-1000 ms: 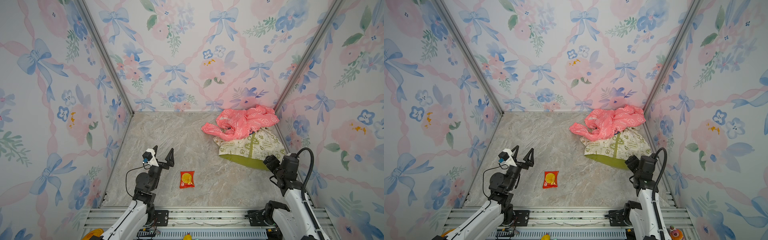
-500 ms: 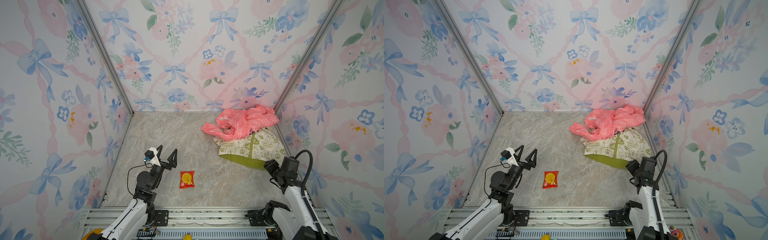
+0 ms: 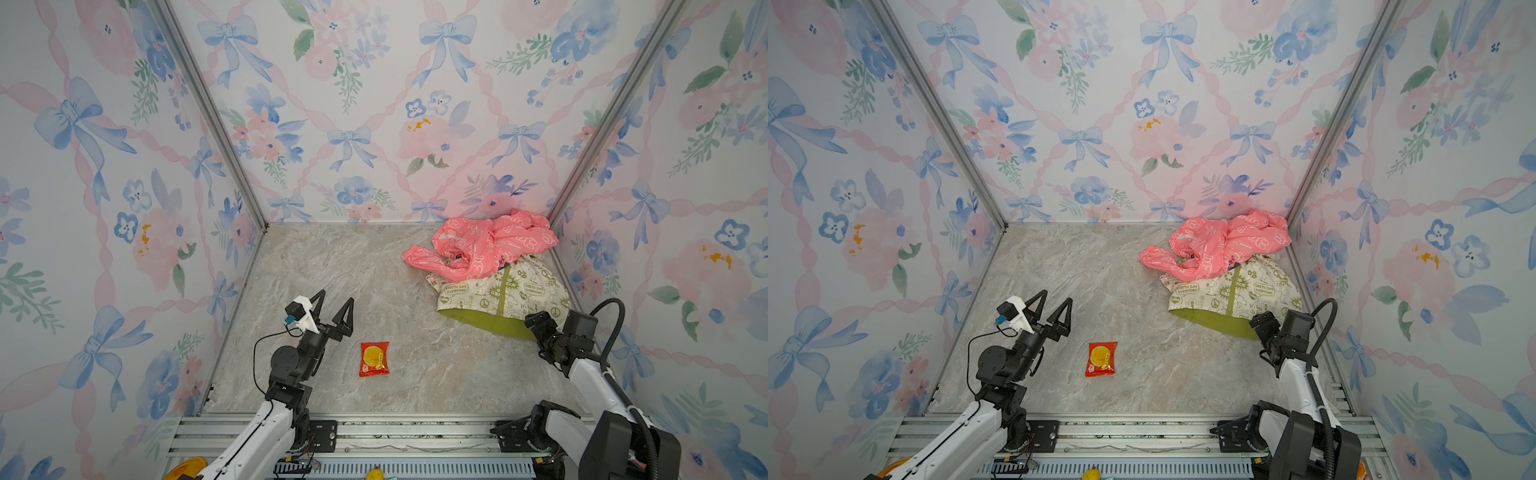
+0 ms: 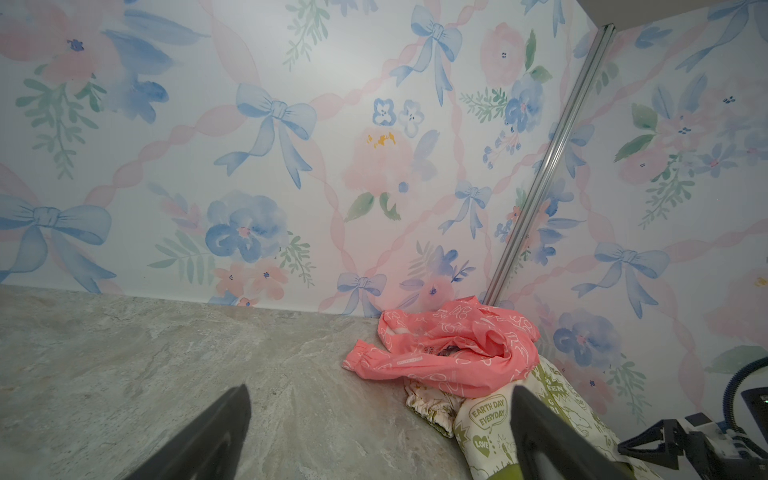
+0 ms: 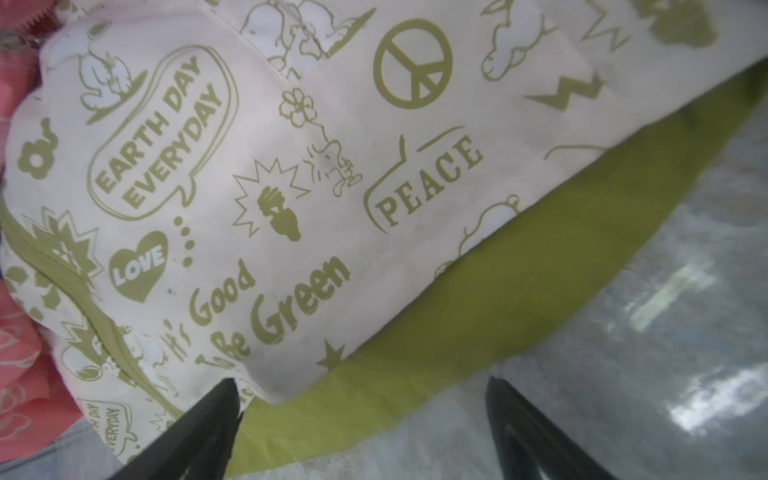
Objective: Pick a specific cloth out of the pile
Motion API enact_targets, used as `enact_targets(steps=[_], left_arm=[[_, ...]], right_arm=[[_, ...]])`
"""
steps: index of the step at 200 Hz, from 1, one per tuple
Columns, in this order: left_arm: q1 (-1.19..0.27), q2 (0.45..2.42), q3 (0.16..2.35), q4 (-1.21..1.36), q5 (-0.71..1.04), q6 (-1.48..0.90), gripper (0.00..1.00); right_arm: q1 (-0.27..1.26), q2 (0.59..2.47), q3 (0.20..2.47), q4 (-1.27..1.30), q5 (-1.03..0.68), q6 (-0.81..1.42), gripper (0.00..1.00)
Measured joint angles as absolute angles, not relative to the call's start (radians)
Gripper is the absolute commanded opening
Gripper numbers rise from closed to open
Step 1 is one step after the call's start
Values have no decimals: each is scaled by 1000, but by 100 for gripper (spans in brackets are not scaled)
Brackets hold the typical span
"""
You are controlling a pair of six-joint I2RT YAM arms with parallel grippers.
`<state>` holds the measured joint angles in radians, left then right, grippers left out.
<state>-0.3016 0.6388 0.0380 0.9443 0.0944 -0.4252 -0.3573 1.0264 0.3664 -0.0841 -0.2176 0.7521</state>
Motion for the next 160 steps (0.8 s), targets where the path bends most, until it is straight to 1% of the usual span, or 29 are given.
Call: enact_targets(steps=[20,92,126,160], left_arm=[[-303,629,34,944,94,-432,98],[-305,612,32,944,94,-448,98],[-305,569,31,942,94,-451,98],[-305,552,23,943,90,-457,98]], right_arm=[[-360,1050,364,-52,-236,789,97],[-360,1074,345,47,-255,884,98],[-360,1124,345,74,-256,912,100],[-360,1148,340,112,-259,936,82]])
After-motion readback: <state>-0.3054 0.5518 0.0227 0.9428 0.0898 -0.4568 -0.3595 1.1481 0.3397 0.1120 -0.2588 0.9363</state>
